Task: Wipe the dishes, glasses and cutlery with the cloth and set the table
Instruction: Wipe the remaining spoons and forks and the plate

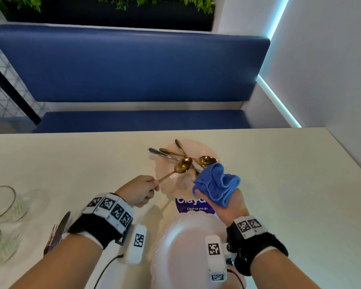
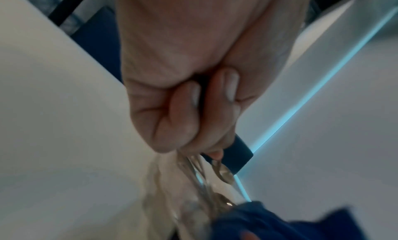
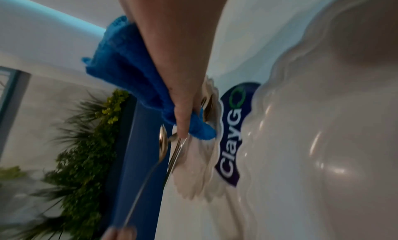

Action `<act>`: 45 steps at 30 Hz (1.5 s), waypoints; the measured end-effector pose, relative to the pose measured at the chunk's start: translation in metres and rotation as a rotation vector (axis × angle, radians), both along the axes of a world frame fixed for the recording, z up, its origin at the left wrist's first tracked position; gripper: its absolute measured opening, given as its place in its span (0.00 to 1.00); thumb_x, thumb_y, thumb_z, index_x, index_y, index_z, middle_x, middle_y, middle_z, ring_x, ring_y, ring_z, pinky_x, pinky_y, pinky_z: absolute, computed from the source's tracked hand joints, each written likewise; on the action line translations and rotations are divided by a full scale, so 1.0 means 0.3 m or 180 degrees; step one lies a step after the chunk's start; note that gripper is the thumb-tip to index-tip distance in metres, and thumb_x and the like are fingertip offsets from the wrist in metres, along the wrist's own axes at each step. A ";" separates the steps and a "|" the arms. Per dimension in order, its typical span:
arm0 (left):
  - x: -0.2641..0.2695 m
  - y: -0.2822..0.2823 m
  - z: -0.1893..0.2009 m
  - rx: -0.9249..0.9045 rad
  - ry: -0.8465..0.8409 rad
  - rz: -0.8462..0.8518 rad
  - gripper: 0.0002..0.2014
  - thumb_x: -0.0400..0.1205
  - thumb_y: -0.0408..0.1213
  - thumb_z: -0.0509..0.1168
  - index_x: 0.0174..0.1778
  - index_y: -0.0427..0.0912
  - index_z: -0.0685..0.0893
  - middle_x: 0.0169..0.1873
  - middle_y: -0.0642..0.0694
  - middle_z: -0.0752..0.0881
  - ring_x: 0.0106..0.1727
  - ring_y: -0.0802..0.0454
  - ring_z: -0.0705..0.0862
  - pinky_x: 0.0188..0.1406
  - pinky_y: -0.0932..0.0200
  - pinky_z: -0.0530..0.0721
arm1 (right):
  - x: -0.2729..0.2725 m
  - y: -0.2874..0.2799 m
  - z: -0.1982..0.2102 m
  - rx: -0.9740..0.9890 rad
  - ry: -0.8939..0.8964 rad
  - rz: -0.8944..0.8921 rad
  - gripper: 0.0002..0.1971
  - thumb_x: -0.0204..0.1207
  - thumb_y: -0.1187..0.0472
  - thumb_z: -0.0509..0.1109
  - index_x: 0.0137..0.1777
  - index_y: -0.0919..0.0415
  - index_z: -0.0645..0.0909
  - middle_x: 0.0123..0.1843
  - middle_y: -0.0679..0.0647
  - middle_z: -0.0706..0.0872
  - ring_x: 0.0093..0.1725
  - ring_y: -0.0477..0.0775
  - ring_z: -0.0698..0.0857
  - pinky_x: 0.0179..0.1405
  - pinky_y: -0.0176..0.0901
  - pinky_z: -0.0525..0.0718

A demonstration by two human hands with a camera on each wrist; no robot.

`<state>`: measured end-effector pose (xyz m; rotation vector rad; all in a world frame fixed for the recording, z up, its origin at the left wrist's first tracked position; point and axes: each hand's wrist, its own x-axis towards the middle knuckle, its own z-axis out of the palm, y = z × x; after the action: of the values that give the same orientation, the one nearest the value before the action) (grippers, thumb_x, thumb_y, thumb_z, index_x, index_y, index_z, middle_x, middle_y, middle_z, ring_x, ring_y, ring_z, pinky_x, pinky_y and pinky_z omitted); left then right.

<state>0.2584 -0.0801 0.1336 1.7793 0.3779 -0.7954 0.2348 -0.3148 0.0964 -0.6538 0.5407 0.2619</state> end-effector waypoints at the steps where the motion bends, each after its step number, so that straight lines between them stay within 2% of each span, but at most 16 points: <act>1: -0.018 -0.019 0.008 -0.0193 0.0034 0.0130 0.16 0.88 0.37 0.50 0.35 0.38 0.73 0.15 0.51 0.64 0.11 0.60 0.58 0.13 0.75 0.53 | 0.009 0.028 -0.004 -0.0060 -0.0084 0.0135 0.24 0.51 0.64 0.80 0.50 0.70 0.85 0.40 0.64 0.90 0.35 0.53 0.92 0.44 0.49 0.89; 3: -0.048 -0.062 0.017 -0.0502 0.0080 0.0239 0.16 0.88 0.36 0.49 0.36 0.38 0.73 0.14 0.52 0.65 0.11 0.60 0.58 0.13 0.74 0.54 | 0.037 0.103 0.027 -0.0127 0.0007 0.0247 0.16 0.80 0.72 0.63 0.66 0.73 0.72 0.51 0.60 0.83 0.35 0.40 0.90 0.38 0.34 0.86; 5: -0.069 -0.105 0.022 -0.0558 0.0074 0.0225 0.16 0.88 0.36 0.48 0.36 0.39 0.72 0.13 0.52 0.65 0.11 0.60 0.58 0.14 0.75 0.54 | 0.064 0.170 0.033 -0.0540 -0.0146 0.0466 0.15 0.86 0.68 0.54 0.69 0.70 0.71 0.51 0.59 0.83 0.39 0.44 0.89 0.38 0.35 0.87; 9: -0.087 -0.143 0.047 -0.0299 -0.0164 -0.0035 0.16 0.88 0.36 0.49 0.34 0.40 0.70 0.11 0.54 0.66 0.12 0.59 0.58 0.15 0.73 0.54 | 0.141 0.197 0.007 -0.2591 -0.0519 0.0646 0.12 0.80 0.57 0.66 0.56 0.66 0.80 0.49 0.63 0.86 0.42 0.45 0.88 0.38 0.34 0.86; 12: -0.087 -0.130 0.077 -0.0255 -0.0307 -0.0039 0.16 0.88 0.34 0.49 0.34 0.40 0.70 0.14 0.52 0.66 0.15 0.57 0.58 0.15 0.71 0.54 | 0.220 0.170 -0.005 -0.4531 -0.0339 0.1055 0.31 0.64 0.23 0.56 0.43 0.49 0.82 0.43 0.52 0.86 0.45 0.53 0.87 0.49 0.48 0.86; 14: -0.084 -0.118 0.094 -0.0271 -0.0365 -0.0017 0.15 0.88 0.33 0.49 0.34 0.40 0.69 0.15 0.51 0.66 0.15 0.57 0.58 0.15 0.71 0.54 | 0.256 0.153 -0.005 -0.4847 -0.0435 0.1034 0.29 0.67 0.27 0.57 0.49 0.52 0.79 0.47 0.52 0.85 0.49 0.59 0.84 0.54 0.55 0.84; 17: -0.094 -0.114 0.099 -0.0331 -0.0343 0.0003 0.14 0.88 0.34 0.49 0.37 0.40 0.72 0.16 0.51 0.67 0.14 0.58 0.59 0.14 0.71 0.55 | 0.270 0.131 0.016 -0.4317 -0.0724 0.0735 0.25 0.65 0.34 0.63 0.50 0.53 0.76 0.49 0.54 0.86 0.49 0.59 0.85 0.53 0.61 0.85; 21: -0.147 -0.114 0.073 -0.0522 -0.0135 -0.0008 0.13 0.88 0.33 0.49 0.44 0.39 0.77 0.22 0.48 0.68 0.15 0.58 0.59 0.15 0.70 0.56 | 0.244 0.085 0.019 -0.3313 -0.0731 0.0089 0.04 0.75 0.60 0.71 0.47 0.54 0.78 0.49 0.57 0.86 0.51 0.61 0.86 0.57 0.65 0.84; 26: -0.154 -0.172 0.019 -0.0220 -0.0512 -0.0115 0.13 0.88 0.32 0.47 0.40 0.42 0.72 0.24 0.47 0.68 0.14 0.60 0.62 0.14 0.69 0.61 | 0.200 0.140 0.010 -0.2208 -0.0254 -0.0086 0.20 0.77 0.48 0.66 0.60 0.62 0.76 0.56 0.64 0.86 0.51 0.65 0.87 0.51 0.59 0.88; 28: -0.140 -0.193 0.003 -0.0205 -0.0613 0.0092 0.13 0.87 0.30 0.48 0.37 0.43 0.71 0.23 0.47 0.68 0.12 0.61 0.63 0.13 0.68 0.61 | 0.152 0.201 0.024 -0.1841 -0.0130 0.0247 0.13 0.81 0.55 0.64 0.60 0.62 0.74 0.50 0.63 0.85 0.44 0.61 0.87 0.41 0.53 0.88; 30: -0.120 -0.187 -0.002 -0.0229 -0.0634 0.0308 0.15 0.85 0.26 0.50 0.33 0.42 0.69 0.23 0.44 0.68 0.11 0.60 0.63 0.15 0.66 0.61 | 0.109 0.245 0.016 -0.1614 -0.0178 0.0753 0.14 0.83 0.58 0.62 0.63 0.67 0.76 0.56 0.63 0.86 0.50 0.57 0.86 0.46 0.49 0.87; 34: -0.089 -0.133 0.010 0.0054 -0.0333 -0.0148 0.08 0.83 0.36 0.60 0.38 0.43 0.79 0.31 0.45 0.84 0.26 0.55 0.81 0.27 0.63 0.76 | 0.087 0.228 0.043 -0.2162 -0.0689 0.1387 0.17 0.82 0.54 0.63 0.67 0.59 0.77 0.61 0.59 0.86 0.61 0.58 0.85 0.64 0.54 0.82; 36: -0.057 -0.093 0.043 0.0228 -0.0167 -0.0288 0.05 0.80 0.36 0.64 0.51 0.44 0.80 0.44 0.47 0.85 0.43 0.52 0.83 0.42 0.59 0.79 | 0.097 0.181 0.079 -0.2601 -0.0847 0.1741 0.17 0.79 0.50 0.67 0.64 0.55 0.78 0.57 0.57 0.88 0.57 0.59 0.87 0.55 0.52 0.86; 39: 0.019 -0.050 0.093 -0.0080 -0.0654 0.0536 0.14 0.82 0.32 0.59 0.63 0.45 0.79 0.55 0.46 0.81 0.54 0.50 0.77 0.54 0.53 0.75 | 0.094 0.157 0.145 -0.2927 -0.1168 0.2142 0.15 0.80 0.52 0.66 0.64 0.53 0.78 0.55 0.54 0.88 0.51 0.53 0.87 0.40 0.36 0.87; 42: 0.045 -0.085 0.104 -0.0702 -0.0794 0.0638 0.12 0.85 0.41 0.55 0.49 0.46 0.85 0.48 0.48 0.86 0.48 0.52 0.81 0.51 0.54 0.77 | 0.075 0.212 0.179 -0.3139 -0.1445 0.2245 0.13 0.79 0.54 0.67 0.63 0.54 0.79 0.57 0.56 0.88 0.57 0.55 0.86 0.60 0.49 0.83; 45: 0.051 -0.102 0.060 -0.1069 -0.0551 0.1276 0.23 0.85 0.33 0.56 0.26 0.42 0.86 0.23 0.49 0.87 0.35 0.50 0.81 0.44 0.56 0.80 | 0.033 0.285 0.171 -0.3252 -0.1508 0.2334 0.14 0.80 0.57 0.67 0.62 0.61 0.81 0.57 0.60 0.88 0.57 0.59 0.86 0.62 0.51 0.82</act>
<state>0.2738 -0.1108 0.1515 1.3845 0.4394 -0.3899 0.2445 -0.2293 0.1475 -1.8566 -0.0958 0.4989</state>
